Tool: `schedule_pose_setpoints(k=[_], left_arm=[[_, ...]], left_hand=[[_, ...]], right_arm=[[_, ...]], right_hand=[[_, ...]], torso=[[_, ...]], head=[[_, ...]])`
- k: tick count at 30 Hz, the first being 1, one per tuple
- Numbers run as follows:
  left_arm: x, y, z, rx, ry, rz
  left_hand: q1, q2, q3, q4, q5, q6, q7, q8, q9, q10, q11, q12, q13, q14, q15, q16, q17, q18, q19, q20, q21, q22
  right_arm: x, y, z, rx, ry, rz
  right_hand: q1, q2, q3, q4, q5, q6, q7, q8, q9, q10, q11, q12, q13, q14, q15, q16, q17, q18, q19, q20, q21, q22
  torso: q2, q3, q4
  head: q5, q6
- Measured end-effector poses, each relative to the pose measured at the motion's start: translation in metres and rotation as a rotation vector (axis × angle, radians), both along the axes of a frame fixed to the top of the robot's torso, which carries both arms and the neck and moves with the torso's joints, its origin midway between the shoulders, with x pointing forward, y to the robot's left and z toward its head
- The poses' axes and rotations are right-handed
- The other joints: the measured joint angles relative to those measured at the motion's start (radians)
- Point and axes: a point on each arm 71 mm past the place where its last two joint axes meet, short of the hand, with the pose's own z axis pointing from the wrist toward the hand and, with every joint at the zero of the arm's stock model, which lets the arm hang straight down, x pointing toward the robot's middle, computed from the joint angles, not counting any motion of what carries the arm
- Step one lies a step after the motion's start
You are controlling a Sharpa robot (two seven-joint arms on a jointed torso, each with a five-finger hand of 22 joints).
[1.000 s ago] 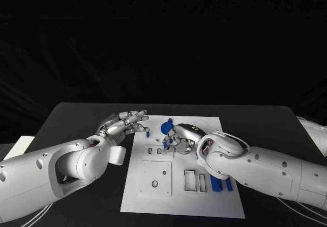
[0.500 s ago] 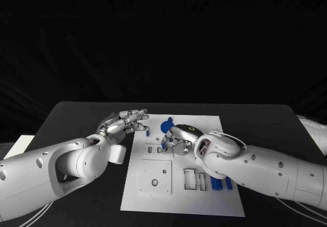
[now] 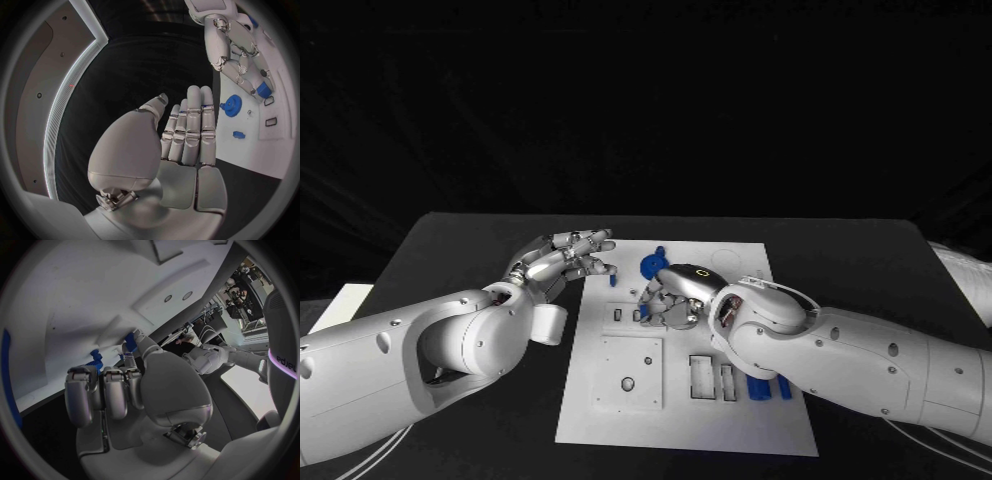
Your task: Assemble the parts on the task board
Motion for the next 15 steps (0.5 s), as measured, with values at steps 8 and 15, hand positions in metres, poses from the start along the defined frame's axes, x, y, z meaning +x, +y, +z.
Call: schedule_pose_setpoints(k=[8, 15], left_arm=[[-0.0003, 0.0004, 0.0001, 0.0, 0.0, 0.0], [-0.0003, 0.0008, 0.0, 0.001, 0.001, 0.0]], left_hand=[[0.0, 0.0, 0.0, 0.0, 0.0, 0.0, 0.0, 0.0, 0.0, 0.0, 0.0, 0.0, 0.0, 0.0, 0.0, 0.0, 0.0, 0.0, 0.0, 0.0, 0.0, 0.0], [0.0, 0.0, 0.0, 0.0, 0.0, 0.0, 0.0, 0.0, 0.0, 0.0, 0.0, 0.0, 0.0, 0.0, 0.0, 0.0, 0.0, 0.0, 0.0, 0.0, 0.0, 0.0]], right_arm=[[-0.0004, 0.0002, 0.0003, -0.016, -0.006, -0.001], [-0.0013, 0.0004, 0.0003, -0.039, -0.022, -0.005]], right_hand=[[-0.019, -0.019, 0.0, 0.0, 0.0, 0.003, -0.002, 0.002, -0.003, 0.0, 0.0, -0.016, 0.0, 0.0, 0.0, 0.0, 0.0, 0.0, 0.0, 0.0, 0.0, 0.0], [-0.037, -0.034, 0.0, 0.0, -0.004, 0.001, -0.003, -0.026, -0.015, -0.003, 0.004, -0.046, 0.0, 0.0, 0.0, -0.006, 0.0, 0.0, 0.0, 0.0, -0.004, 0.0]], torso=[[0.0, 0.0003, -0.0002], [0.0, 0.0007, 0.0]], head=[[-0.003, -0.003], [-0.005, -0.006]])
